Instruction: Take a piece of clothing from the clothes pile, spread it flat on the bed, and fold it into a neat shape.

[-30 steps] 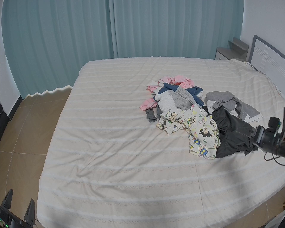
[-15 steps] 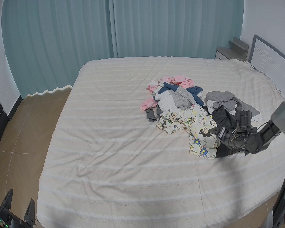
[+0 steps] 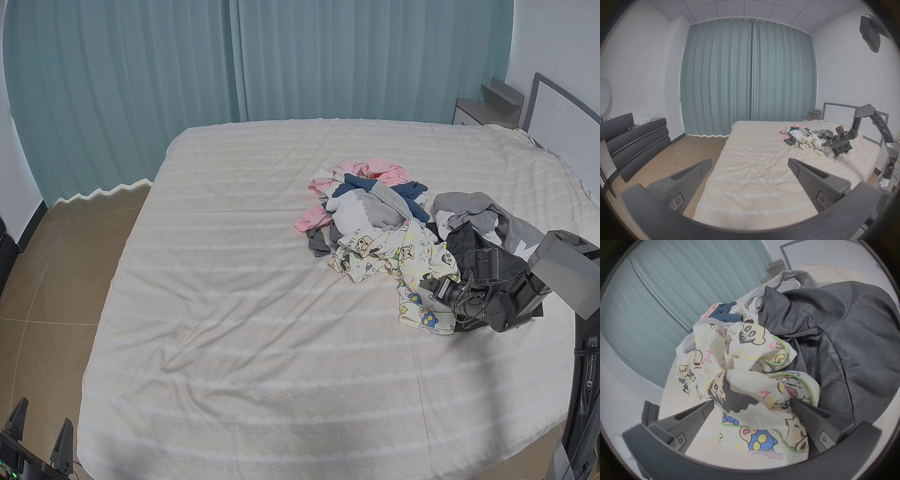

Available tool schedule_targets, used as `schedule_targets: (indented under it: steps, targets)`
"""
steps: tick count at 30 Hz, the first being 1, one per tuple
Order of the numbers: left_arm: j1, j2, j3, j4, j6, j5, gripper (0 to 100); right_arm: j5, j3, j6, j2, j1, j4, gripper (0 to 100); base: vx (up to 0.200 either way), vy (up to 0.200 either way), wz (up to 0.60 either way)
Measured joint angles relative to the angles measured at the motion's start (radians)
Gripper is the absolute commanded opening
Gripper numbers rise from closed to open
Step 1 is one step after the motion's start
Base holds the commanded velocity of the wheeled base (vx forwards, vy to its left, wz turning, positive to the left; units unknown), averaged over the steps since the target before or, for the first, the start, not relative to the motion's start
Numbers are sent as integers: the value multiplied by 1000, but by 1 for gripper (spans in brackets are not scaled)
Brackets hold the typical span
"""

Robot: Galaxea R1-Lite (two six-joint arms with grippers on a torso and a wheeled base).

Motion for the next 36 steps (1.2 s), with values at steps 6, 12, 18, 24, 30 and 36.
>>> schedule_targets:
  steps: [6,12,18,24,30,36]
  targets:
    - [0,0,0,0,0,0,100,-1,10,-15,10,0,-2,100,0,0,0]
    - [0,0,0,0,0,0,100,-9,11,-18,27,8,-7,100,0,0,0]
    - [0,0,0,0,0,0,100,-66,-24,-27,64,15,-40,0,0,0,0]
    - [0,0,0,0,0,0,100,-74,-19,-31,76,18,-44,0,0,0,0]
    - [0,0,0,0,9,0,100,-58,44,-28,37,19,-44,0,0,0,0]
    - [0,0,0,0,23,0,100,58,174,-23,-83,17,-49,0,0,0,0]
